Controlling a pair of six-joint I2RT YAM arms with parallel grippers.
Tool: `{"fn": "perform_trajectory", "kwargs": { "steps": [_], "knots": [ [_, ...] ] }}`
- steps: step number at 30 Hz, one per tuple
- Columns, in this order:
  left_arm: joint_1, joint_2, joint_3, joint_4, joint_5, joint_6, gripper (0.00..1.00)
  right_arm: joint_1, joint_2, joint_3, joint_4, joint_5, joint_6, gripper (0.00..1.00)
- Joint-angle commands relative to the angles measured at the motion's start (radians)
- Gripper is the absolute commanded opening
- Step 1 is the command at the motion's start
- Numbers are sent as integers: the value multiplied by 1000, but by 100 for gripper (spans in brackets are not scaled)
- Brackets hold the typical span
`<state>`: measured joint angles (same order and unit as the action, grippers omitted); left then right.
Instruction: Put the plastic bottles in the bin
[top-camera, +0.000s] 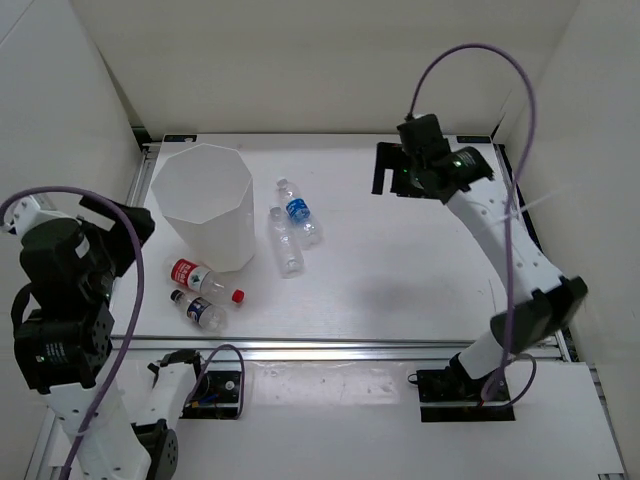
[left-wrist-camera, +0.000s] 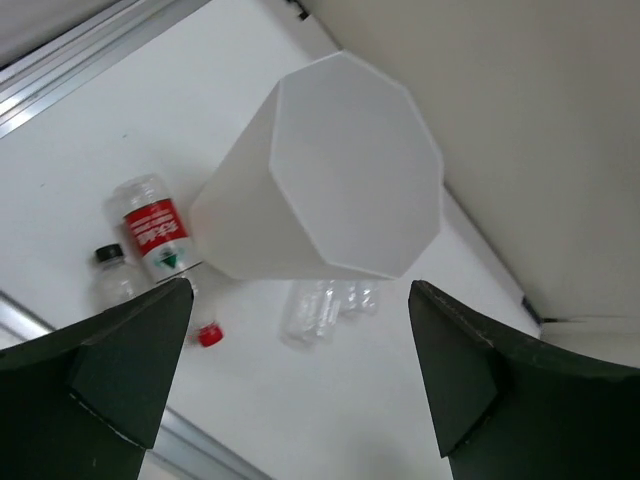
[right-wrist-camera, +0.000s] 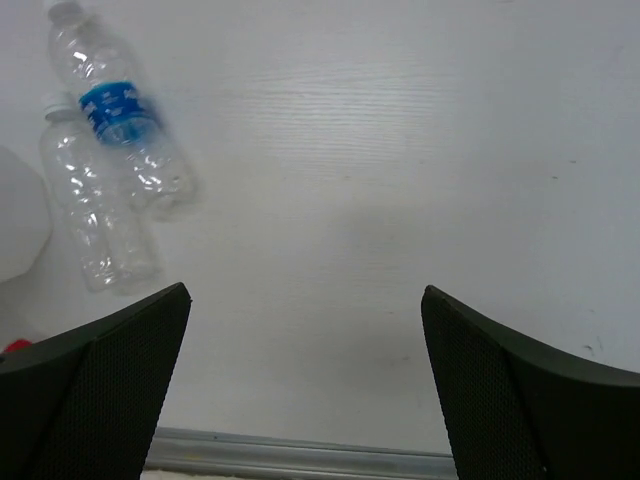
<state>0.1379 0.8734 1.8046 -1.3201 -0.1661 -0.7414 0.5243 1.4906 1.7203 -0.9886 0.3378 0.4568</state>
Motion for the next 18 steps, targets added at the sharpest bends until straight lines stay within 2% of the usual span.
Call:
{"fn": "perform_trajectory", "kwargs": {
  "steps": [1,4,6,8,11,18],
  "knots": [
    [-3,-20,-106,-18,-4,79,100,-10,202,71,24,-240,-133,100],
    [-3,-39,-181,-41,48,157,100,-40,339,191,34,-359,-155,100],
    [-3,-48,-221,-88,15,171,100,-58,426,281,27,-430,-126,100],
    [-3,-48,-252,-108,-76,184,100,-67,572,447,1,-473,-125,100],
    [6,-69,-243,-108,-95,185,100,-67,715,556,1,-540,-125,100],
    [26,-70,-254,-108,-19,208,100,-67,844,516,165,-605,-113,100]
  ]
}}
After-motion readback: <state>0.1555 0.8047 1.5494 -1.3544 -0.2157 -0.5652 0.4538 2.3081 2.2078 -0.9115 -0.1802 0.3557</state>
